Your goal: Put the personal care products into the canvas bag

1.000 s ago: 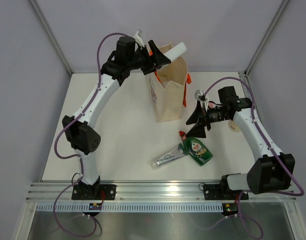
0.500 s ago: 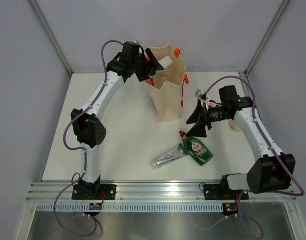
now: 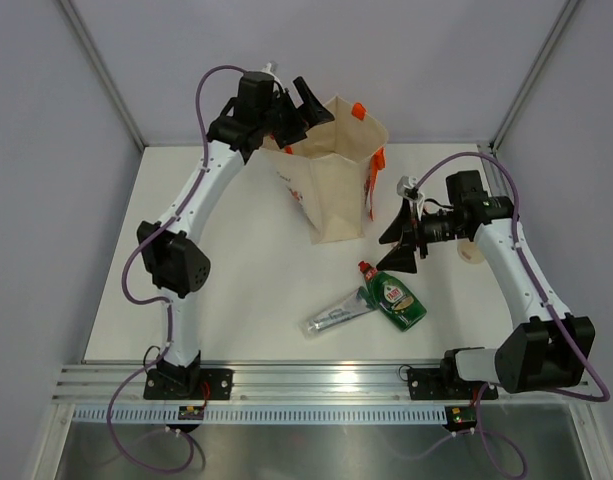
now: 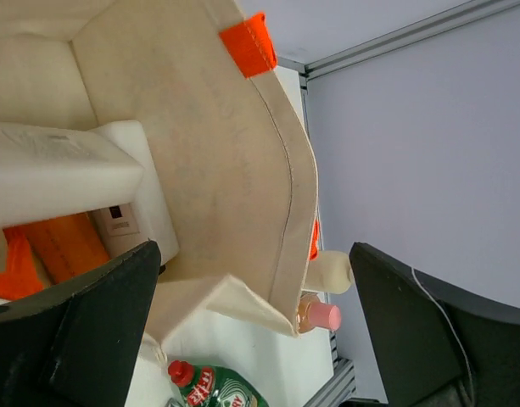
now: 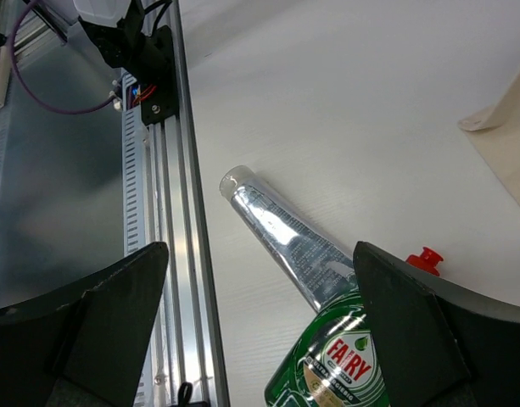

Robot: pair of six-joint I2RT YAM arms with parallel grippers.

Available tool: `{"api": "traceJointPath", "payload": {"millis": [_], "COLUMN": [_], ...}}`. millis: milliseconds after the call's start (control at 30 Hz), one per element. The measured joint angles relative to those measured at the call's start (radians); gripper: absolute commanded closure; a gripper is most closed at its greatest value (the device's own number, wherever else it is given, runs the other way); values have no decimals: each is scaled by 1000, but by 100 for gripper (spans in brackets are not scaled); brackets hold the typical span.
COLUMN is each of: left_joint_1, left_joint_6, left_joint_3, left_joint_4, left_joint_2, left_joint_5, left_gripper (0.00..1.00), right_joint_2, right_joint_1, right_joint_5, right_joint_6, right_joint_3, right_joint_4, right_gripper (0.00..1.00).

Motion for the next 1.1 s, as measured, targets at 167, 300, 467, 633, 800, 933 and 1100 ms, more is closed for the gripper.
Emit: {"api": "traceJointPath", "payload": {"millis": [167, 300, 467, 633, 800, 933, 1100], "left_joint_1": [11, 19, 26, 28, 33, 34, 35], "left_joint_6": [130, 295, 439, 493, 482, 463, 430], "left_joint_3": [-14, -200, -590, -1017, -1313, -1399, -1444], "left_joint_4": [-12, -13, 32, 68, 55, 52, 87], "left_joint_2": [-62, -279, -682, -1041, -1237, -1356, -1456], "left_joint_5": [1, -27, -81, -138, -178, -176, -163], "left_gripper": [1, 1, 1, 1, 1, 1, 1], "right_joint_2": [-62, -139, -232, -166, -5, 130, 280], "right_joint_1": [-2, -3, -25, -182, -236, -236, -235], "right_joint_5": [95, 248, 431, 438, 446, 444, 435], "right_joint_6": [24, 96, 173, 169, 38, -95, -219], "right_joint_3": [-24, -24, -45, -60, -44, 32, 127], "right_joint_4": [55, 130, 264, 288, 278, 238, 220], "right_gripper": [1, 0, 1, 1, 0, 0, 2]}}
